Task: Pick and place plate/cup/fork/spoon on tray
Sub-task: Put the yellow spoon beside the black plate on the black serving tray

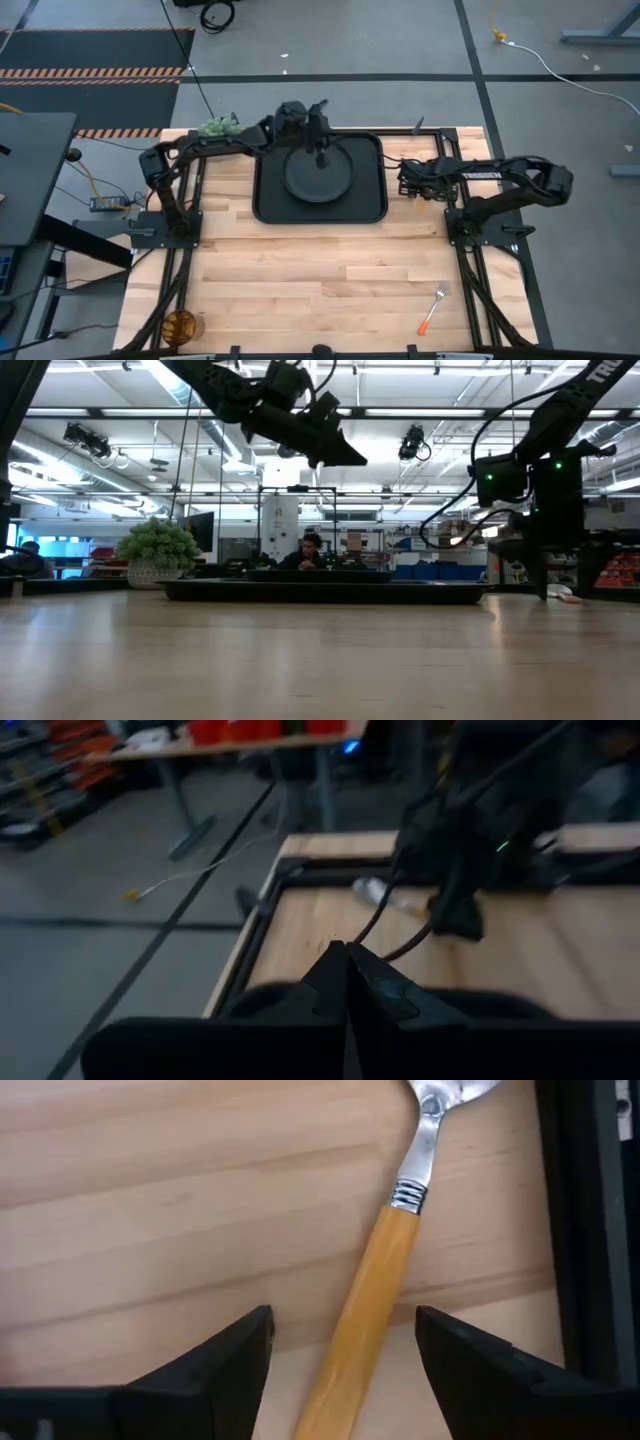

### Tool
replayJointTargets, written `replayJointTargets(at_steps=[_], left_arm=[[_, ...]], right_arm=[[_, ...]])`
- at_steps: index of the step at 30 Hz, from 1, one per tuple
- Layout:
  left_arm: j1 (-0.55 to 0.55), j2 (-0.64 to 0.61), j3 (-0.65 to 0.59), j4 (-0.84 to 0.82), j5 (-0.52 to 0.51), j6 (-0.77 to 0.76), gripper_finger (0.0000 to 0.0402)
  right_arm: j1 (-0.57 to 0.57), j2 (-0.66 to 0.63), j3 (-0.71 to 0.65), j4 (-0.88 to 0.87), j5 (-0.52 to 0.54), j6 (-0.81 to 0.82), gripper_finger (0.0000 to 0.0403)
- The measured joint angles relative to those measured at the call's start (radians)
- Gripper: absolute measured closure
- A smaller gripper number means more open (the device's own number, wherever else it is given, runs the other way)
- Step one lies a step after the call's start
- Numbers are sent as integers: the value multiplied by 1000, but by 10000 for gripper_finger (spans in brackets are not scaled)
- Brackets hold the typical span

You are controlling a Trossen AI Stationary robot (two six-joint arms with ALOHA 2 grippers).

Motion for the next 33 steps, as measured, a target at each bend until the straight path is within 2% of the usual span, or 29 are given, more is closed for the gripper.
replayJointTargets(at_steps=[6,10,16,23,28,33], left_arm=[[45,0,0,116,189,-63,388],[67,0,0,189,257,-100,388],[81,0,0,240,272,-101,388],[93,0,0,233,301,-130,388],[110,0,0,187,303,-165,388],[127,-9,0,103,301,-184,388]], right_arm=[[-2,-23,-2,3,-1,-8,210],[-1,-26,-15,18,2,13,255],[8,-28,-40,51,31,15,298],[62,-23,-26,74,104,31,314],[141,-22,96,54,210,51,319],[196,-20,270,50,302,-28,322]])
